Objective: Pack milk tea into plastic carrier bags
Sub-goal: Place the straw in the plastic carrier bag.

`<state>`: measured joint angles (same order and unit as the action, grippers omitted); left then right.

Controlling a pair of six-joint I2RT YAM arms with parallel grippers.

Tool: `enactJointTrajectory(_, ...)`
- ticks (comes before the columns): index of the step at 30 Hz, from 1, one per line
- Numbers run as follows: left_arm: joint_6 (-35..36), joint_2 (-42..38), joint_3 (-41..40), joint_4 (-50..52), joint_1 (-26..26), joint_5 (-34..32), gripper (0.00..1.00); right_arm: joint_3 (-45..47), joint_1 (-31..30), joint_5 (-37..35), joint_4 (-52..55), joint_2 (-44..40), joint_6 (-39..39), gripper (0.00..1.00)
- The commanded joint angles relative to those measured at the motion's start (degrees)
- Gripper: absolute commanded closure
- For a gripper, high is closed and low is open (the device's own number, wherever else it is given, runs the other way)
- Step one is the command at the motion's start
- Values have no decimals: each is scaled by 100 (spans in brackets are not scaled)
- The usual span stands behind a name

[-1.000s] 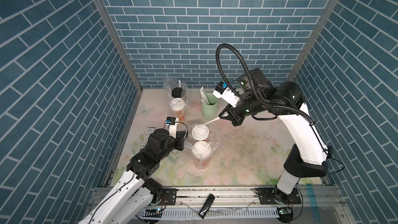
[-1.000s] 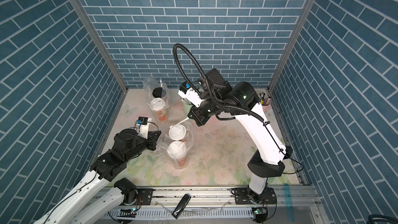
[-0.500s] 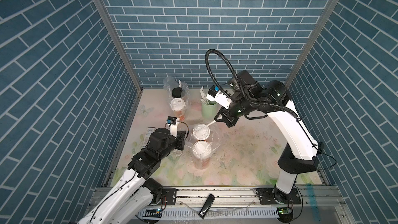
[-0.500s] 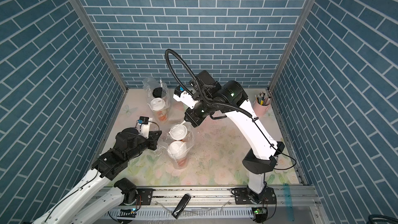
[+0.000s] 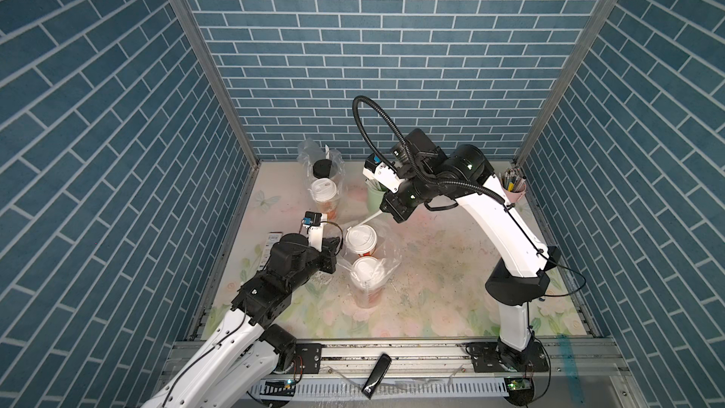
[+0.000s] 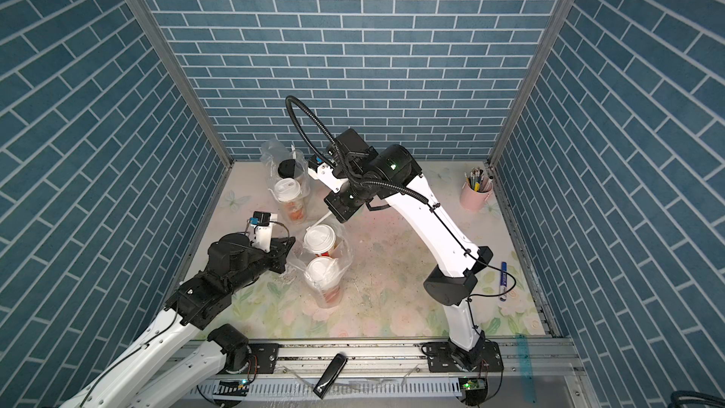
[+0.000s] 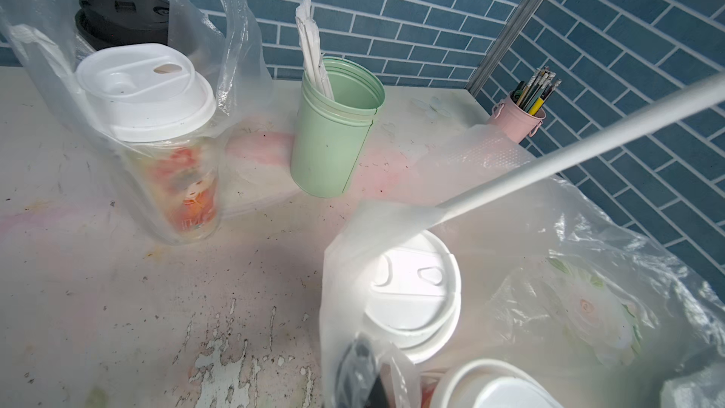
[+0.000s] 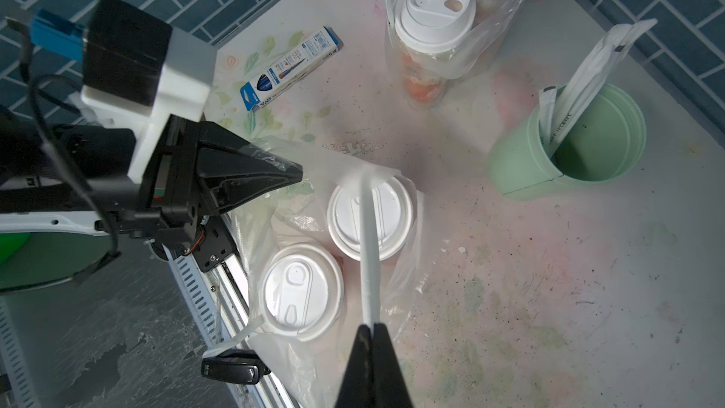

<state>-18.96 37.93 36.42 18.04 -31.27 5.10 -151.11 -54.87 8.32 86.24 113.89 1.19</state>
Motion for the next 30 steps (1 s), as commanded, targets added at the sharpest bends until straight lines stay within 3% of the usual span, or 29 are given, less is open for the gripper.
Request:
enactJointTrajectory(1, 138, -35, 151, -228, -4, 139, 100, -147, -32, -238, -9, 43, -84, 100)
enactJointTrajectory(14, 246, -40, 140, -397, -9, 265, 100, -112, -24, -105, -244, 12, -30, 100)
enactJointTrajectory(30, 270, 41, 36, -527, 0, 74, 100, -111, -25, -296, 437, 481, 48, 100)
